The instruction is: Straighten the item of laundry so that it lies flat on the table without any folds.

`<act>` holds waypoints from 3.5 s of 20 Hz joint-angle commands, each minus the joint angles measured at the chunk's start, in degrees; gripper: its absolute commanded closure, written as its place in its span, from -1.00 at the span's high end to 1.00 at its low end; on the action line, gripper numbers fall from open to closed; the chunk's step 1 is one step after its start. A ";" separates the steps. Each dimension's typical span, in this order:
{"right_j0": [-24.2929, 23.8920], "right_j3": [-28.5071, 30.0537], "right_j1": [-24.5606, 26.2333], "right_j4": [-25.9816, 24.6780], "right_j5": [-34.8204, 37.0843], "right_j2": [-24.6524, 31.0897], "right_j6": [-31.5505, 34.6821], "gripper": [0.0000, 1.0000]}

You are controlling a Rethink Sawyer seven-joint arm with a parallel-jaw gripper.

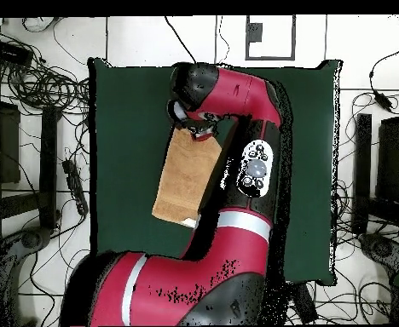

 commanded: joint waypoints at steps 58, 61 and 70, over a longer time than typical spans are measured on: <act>13.68 12.11 -2.62 11.09 1.74 -15.67 -12.74 -1.00; 13.25 17.52 -5.69 10.68 -1.64 -13.39 -15.04 -1.00; 10.44 23.30 -7.83 7.91 -11.86 -6.22 -17.22 -1.00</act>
